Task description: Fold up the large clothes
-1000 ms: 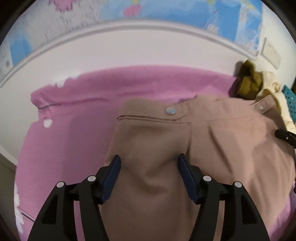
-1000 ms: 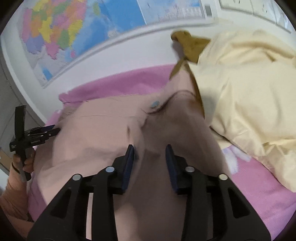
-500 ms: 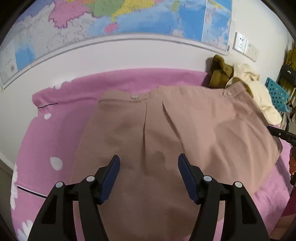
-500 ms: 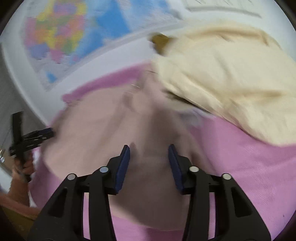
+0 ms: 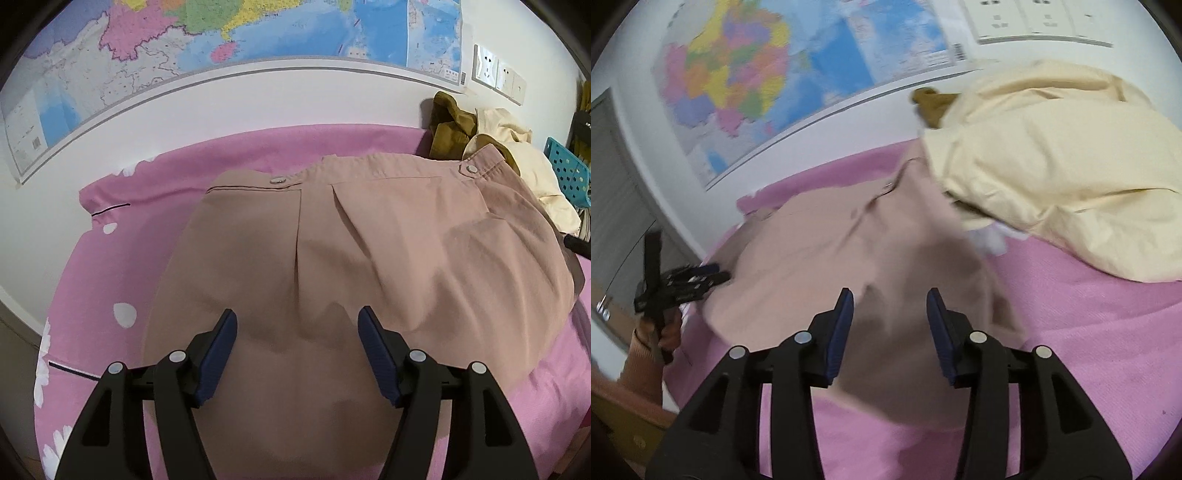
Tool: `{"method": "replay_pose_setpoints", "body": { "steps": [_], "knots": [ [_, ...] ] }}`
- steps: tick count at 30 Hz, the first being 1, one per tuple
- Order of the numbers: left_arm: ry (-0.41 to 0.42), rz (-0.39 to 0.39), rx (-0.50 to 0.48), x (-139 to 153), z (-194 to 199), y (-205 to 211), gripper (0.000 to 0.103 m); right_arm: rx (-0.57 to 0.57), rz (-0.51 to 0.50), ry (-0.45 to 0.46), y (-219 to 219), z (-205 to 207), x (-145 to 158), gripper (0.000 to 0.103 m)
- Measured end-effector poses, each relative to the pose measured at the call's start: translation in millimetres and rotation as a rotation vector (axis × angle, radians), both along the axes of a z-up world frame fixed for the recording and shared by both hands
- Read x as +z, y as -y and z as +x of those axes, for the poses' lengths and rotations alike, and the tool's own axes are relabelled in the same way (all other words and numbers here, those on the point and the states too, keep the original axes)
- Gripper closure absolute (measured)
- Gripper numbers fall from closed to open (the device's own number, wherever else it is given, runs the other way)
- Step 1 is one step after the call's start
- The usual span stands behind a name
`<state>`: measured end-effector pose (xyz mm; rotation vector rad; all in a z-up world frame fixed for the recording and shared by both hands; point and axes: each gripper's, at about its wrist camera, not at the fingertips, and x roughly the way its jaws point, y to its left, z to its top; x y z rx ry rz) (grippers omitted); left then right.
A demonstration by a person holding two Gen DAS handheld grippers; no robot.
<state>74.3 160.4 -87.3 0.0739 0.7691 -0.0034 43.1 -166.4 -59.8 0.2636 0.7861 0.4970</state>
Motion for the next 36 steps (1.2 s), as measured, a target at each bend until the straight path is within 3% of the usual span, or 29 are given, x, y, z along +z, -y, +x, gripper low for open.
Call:
{"method": "replay_pose_setpoints", "body": {
  "steps": [5, 8, 12, 19, 21, 25, 30, 36],
  "knots": [
    [-0.007, -0.008, 0.021, -1.7, -4.5, -6.4, 0.037, -0.059, -0.036, -0.096, 4.6, 12.8, -28.6, 0.066],
    [-0.013, -0.008, 0.029, -5.3, -5.1, -9.3, 0.036, -0.094, 0.015, -0.122, 14.8, 17.0, -34.9, 0.069],
    [-0.02, -0.012, 0.043, -7.5, -5.7, -11.6, 0.036, -0.107, -0.013, -0.12, 12.0, 12.9, -26.1, 0.067],
    [0.03, -0.072, 0.054, 7.1, -30.0, -19.5, 0.036, -0.018, -0.015, 0.042, -4.7, -13.1, 20.5, 0.059],
    [0.028, -0.084, 0.064, 6.9, -35.1, -22.9, 0.036, 0.012, -0.041, 0.07, -15.4, -16.4, 25.5, 0.051],
    [0.007, -0.089, 0.082, -0.5, -37.3, -29.5, 0.037, 0.074, -0.061, 0.028, -33.7, -14.3, 12.9, 0.051],
    [-0.012, -0.098, 0.091, -8.4, -32.3, -33.2, 0.036, 0.024, -0.084, -0.072, -29.7, 0.8, -19.1, 0.056],
    [-0.011, -0.11, 0.101, -7.1, -32.1, -33.3, 0.036, 0.033, -0.064, -0.032, -33.6, -9.6, 3.0, 0.054]
  ]
}}
